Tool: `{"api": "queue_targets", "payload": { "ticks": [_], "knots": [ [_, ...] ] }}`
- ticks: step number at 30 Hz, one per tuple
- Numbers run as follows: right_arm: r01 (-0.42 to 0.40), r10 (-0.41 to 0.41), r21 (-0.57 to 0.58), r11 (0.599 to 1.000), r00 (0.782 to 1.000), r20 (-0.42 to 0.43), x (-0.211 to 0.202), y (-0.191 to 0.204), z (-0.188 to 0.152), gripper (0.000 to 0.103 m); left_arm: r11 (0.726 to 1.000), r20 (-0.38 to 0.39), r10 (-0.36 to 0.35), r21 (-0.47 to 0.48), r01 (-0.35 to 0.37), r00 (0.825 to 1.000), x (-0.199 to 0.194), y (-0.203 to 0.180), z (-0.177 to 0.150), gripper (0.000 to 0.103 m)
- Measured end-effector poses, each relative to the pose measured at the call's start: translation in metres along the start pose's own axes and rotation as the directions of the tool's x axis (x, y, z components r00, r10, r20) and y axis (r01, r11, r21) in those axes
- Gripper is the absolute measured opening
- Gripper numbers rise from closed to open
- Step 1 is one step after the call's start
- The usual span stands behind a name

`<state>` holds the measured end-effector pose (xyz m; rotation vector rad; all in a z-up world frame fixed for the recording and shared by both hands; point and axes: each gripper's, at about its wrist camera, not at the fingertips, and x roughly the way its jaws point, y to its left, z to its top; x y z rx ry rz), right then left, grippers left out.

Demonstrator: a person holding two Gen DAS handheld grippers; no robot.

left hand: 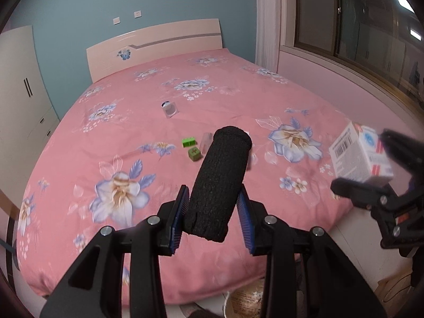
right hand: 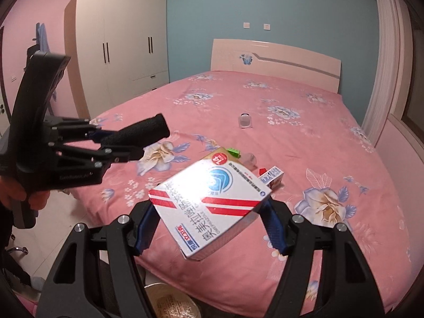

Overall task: Collect trash
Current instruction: 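Carry roller in left tool while right tool carries box over bowl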

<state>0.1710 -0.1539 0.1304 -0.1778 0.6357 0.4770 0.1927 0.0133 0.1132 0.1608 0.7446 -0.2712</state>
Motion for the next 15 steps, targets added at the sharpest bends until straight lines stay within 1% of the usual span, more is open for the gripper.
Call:
{"api": "queue_targets", "payload": {
  "ticks": [3, 7, 15],
  "knots": [
    [-0.004, 0.004, -0.010, 1.000, 1.000, -0.002, -0.012, 0.009, -0.009, 0.069, 1.000, -0.006, -0.002, -0.007, 0.002, 1.000, -0.012, -0.005, -0.018, 0.039],
    [-0.009, 0.009, -0.013, 1.000, 1.000, -0.016, -0.019, 0.017, -0.024, 0.069, 1.000, -0.030, 0.001, -0.005, -0.001, 1.000, -0.016, -0.012, -0.044, 0.039],
    [-0.024, 0.023, -0.007, 1.000, 0.996, -0.090, -0.008, 0.027, -0.064, 0.069, 1.000, -0.102, 0.006, -0.016, -0.007, 0.995, -0.004, -0.021, -0.095, 0.039]
  ]
}}
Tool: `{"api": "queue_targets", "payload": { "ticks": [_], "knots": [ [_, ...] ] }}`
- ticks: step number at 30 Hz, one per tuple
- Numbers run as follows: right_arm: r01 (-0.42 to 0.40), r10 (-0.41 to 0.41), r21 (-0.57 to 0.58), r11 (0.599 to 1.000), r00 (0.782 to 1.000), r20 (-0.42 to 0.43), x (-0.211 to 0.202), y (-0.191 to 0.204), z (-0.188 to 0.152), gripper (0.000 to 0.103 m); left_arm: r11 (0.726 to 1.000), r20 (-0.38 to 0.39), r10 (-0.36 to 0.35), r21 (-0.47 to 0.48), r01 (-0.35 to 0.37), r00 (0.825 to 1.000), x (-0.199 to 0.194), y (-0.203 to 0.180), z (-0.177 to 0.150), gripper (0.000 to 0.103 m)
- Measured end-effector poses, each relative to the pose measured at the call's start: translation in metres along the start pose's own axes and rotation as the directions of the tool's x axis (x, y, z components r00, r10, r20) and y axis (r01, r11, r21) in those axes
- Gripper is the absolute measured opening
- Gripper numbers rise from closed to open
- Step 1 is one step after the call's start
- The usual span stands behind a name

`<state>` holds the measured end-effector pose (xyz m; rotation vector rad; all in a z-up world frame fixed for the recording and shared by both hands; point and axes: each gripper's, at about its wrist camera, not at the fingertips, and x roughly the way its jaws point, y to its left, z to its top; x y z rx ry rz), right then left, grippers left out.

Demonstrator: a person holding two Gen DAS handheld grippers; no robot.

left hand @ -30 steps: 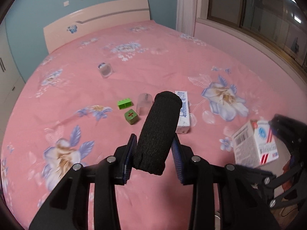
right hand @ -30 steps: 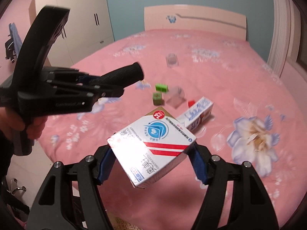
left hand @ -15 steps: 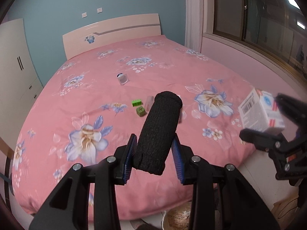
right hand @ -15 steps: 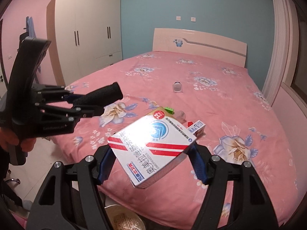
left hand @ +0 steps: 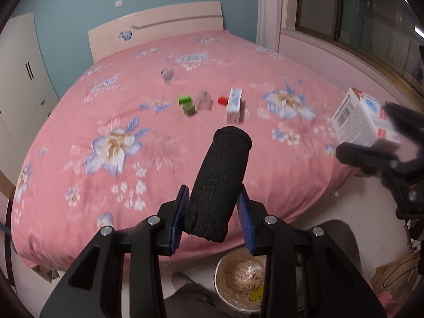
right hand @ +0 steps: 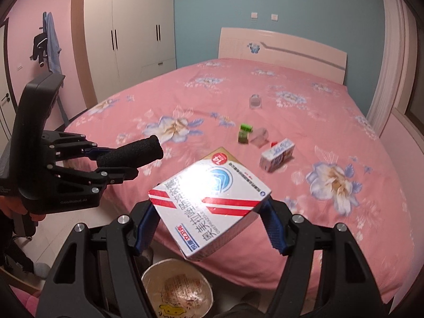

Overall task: Collect trash
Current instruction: 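Carry roller in left tool while right tool carries box over bowl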

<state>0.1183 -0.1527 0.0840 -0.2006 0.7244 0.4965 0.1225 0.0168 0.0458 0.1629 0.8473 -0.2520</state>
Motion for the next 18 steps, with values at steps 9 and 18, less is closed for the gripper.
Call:
{"api": "queue_targets", "payload": {
  "ticks": [9, 18],
  "knots": [
    [-0.027, 0.030, 0.038, 0.999, 0.995, -0.099, 0.036, 0.005, -0.047, 0.069, 1.000, -0.090, -0.003, -0.012, 0.002, 0.996, 0.038, -0.009, -0.042, 0.039],
    [-0.056, 0.071, 0.078, 0.995, 0.978, -0.197, 0.077, 0.008, -0.091, 0.069, 0.999, -0.195, -0.016, -0.033, 0.009, 0.981, 0.078, -0.012, -0.083, 0.039]
  ]
}}
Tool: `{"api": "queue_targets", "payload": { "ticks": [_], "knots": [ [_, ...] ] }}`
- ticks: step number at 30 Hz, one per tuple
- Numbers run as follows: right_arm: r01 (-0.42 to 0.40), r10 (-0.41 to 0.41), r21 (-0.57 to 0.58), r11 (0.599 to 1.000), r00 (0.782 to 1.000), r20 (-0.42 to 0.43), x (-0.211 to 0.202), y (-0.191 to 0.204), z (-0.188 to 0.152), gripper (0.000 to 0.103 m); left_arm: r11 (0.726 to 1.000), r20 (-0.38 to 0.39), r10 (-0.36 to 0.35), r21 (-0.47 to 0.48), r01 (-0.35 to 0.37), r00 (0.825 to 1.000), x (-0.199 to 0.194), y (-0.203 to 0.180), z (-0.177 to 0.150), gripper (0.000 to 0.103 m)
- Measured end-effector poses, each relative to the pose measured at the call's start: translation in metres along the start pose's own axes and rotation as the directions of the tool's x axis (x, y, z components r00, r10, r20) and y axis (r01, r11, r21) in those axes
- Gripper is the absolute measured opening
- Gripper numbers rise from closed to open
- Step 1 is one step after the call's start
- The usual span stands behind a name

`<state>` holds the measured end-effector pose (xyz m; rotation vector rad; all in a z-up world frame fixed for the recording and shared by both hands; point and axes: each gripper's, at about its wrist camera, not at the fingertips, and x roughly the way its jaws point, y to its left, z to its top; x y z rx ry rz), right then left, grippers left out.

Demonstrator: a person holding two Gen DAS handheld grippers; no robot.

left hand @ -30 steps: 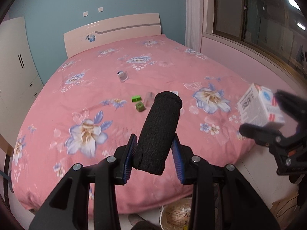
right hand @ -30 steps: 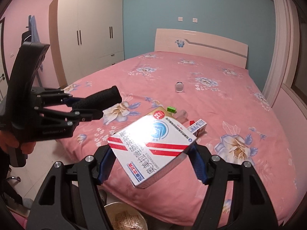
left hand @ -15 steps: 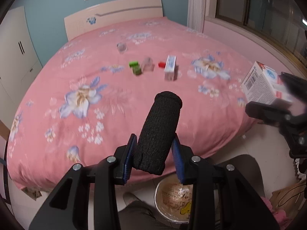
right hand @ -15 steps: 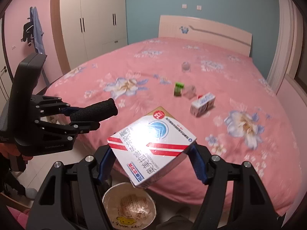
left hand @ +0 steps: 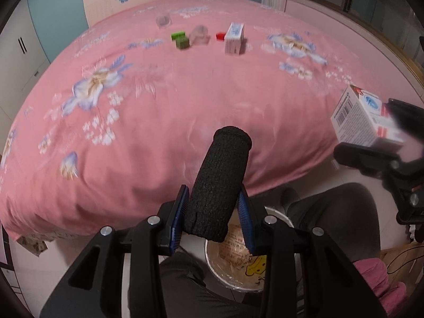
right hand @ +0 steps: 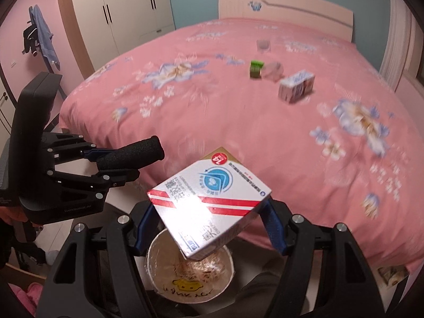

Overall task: Collect trash
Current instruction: 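Carry roller in left tool while right tool carries box over bowl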

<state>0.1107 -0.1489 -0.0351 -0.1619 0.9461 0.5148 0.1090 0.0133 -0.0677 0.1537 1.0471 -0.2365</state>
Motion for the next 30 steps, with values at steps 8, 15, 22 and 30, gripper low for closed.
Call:
{"api": "queue_targets", "payload": {
  "ticks": [8, 15, 22, 30],
  "knots": [
    [-0.020, 0.020, 0.006, 1.000, 0.996, -0.088, 0.038, 0.004, -0.026, 0.069, 1.000, -0.085, -0.019, -0.025, 0.017, 0.996, 0.038, -0.002, -0.026, 0.039],
    [-0.039, 0.039, 0.004, 0.999, 0.984, -0.175, 0.072, 0.011, -0.053, 0.069, 0.998, -0.178, -0.053, -0.039, 0.047, 0.983, 0.075, -0.012, -0.055, 0.039],
    [-0.051, 0.048, 0.000, 0.999, 0.959, -0.281, 0.109, 0.019, -0.083, 0.069, 0.992, -0.267, -0.097, -0.103, 0.072, 0.959, 0.112, -0.012, -0.075, 0.039],
    [-0.064, 0.068, 0.023, 0.998, 0.912, -0.404, 0.152, 0.022, -0.116, 0.069, 0.982, -0.364, -0.141, -0.172, 0.083, 0.921, 0.154, -0.011, -0.103, 0.039]
  ]
}}
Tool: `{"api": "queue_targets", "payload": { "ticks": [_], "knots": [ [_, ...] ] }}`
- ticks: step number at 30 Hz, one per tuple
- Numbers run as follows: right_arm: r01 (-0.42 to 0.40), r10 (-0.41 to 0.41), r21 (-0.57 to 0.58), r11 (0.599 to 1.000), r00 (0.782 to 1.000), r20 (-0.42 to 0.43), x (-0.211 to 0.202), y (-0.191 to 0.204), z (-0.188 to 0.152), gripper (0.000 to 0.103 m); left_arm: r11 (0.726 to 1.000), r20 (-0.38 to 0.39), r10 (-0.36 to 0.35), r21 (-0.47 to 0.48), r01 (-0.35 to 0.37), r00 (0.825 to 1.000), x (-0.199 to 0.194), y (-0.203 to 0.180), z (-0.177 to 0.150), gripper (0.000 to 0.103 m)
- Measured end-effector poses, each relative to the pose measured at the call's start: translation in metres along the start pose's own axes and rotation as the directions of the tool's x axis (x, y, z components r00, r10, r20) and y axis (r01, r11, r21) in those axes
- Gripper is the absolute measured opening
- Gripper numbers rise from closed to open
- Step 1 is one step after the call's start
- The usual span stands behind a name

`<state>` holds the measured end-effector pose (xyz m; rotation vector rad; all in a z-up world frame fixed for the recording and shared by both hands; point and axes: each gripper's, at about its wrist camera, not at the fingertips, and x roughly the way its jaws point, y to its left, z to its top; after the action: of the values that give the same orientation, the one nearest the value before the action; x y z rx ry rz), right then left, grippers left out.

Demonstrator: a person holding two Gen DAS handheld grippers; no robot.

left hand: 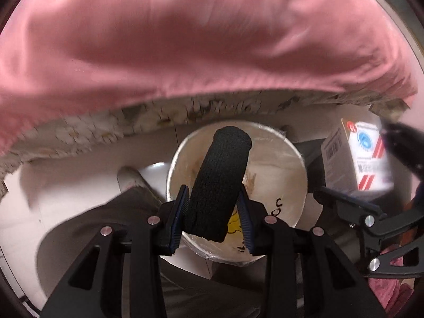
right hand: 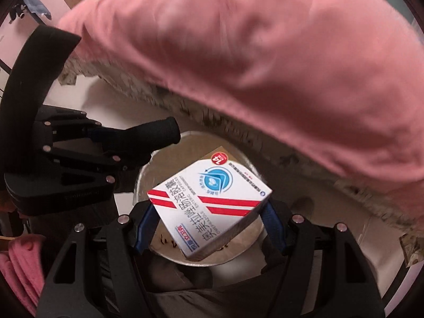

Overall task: Collect trash
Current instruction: 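Carry roller in left tool while right tool carries box over bowl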

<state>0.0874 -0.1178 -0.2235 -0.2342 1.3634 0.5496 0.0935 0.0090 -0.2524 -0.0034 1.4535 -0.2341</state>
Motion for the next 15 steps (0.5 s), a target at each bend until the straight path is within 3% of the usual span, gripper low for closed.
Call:
{"api": "queue_targets", "payload": {
  "ticks": [15],
  "knots": [
    [-0.014, 0.024, 0.046, 0.999, 0.974, -0.226, 0.089, -0.007, -0.010, 0.069, 0.999, -0.114, -0.019, -0.048, 0.014, 0.993, 0.061, 0.004, -0.001, 0.039]
  ]
}}
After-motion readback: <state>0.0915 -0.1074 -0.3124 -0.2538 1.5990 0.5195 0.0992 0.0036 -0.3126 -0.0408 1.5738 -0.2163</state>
